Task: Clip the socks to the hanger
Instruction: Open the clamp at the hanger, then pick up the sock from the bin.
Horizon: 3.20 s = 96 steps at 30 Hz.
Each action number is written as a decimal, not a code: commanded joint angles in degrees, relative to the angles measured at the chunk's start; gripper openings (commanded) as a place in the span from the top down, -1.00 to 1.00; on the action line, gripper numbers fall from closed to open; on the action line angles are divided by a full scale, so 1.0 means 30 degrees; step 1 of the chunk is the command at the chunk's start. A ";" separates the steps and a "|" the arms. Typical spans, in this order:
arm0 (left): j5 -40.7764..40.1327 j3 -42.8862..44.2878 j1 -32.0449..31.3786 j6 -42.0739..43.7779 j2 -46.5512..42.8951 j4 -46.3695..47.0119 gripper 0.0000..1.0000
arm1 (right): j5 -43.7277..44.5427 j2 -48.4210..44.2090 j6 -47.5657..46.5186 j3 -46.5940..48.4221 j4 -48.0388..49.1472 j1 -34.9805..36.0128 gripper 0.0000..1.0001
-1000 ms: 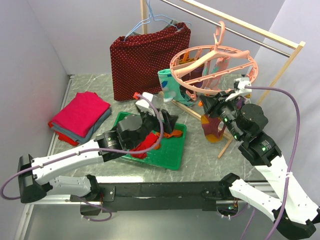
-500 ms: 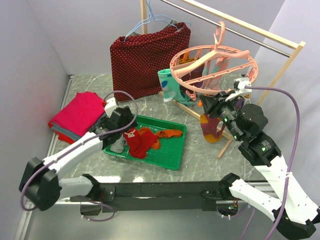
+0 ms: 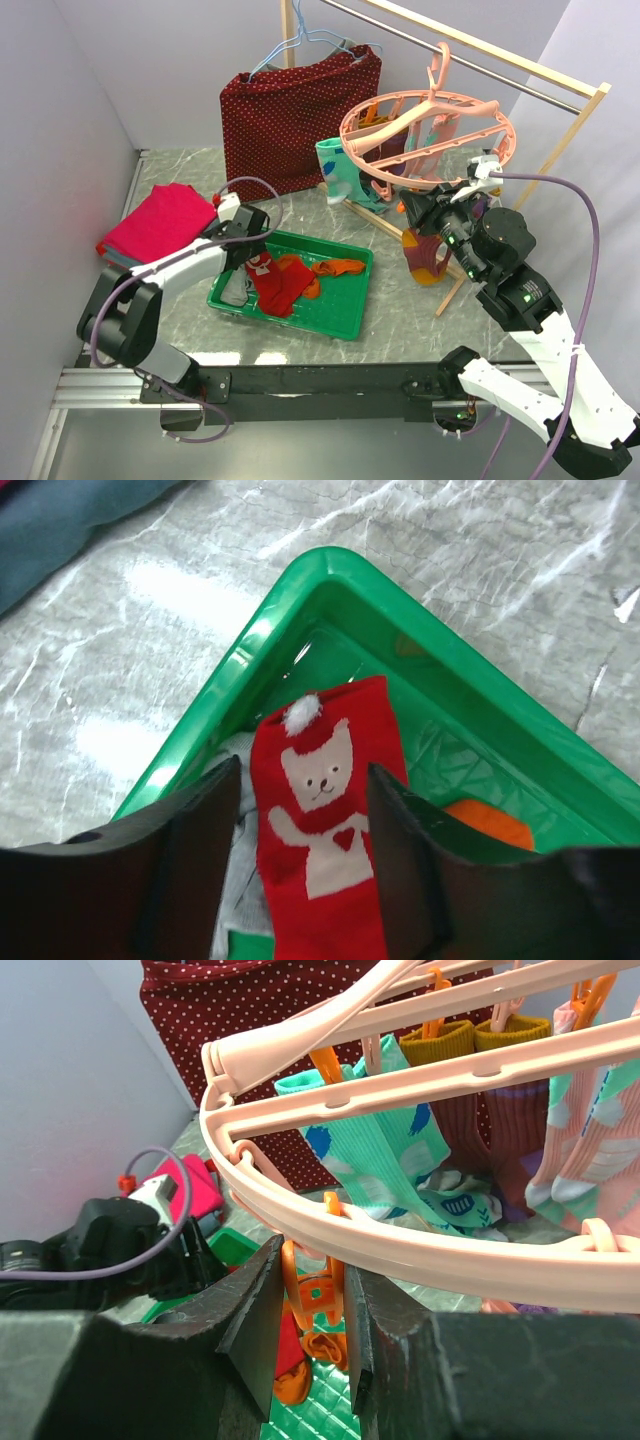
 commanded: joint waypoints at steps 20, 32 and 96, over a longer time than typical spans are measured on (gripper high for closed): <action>-0.0098 0.1368 -0.0038 0.1064 0.1483 0.0878 0.98 | 0.0614 -0.0657 -0.0159 -0.0204 0.0791 -0.0076 1.00; 0.2742 0.1191 -0.1267 0.2383 0.0306 0.2050 0.95 | 0.0615 -0.0628 -0.0072 -0.0145 0.0820 -0.0047 1.00; 1.6420 0.5203 -0.7686 1.4102 -0.4091 0.8203 0.97 | 0.0059 -0.0745 -0.0042 0.0119 0.0908 -0.0076 1.00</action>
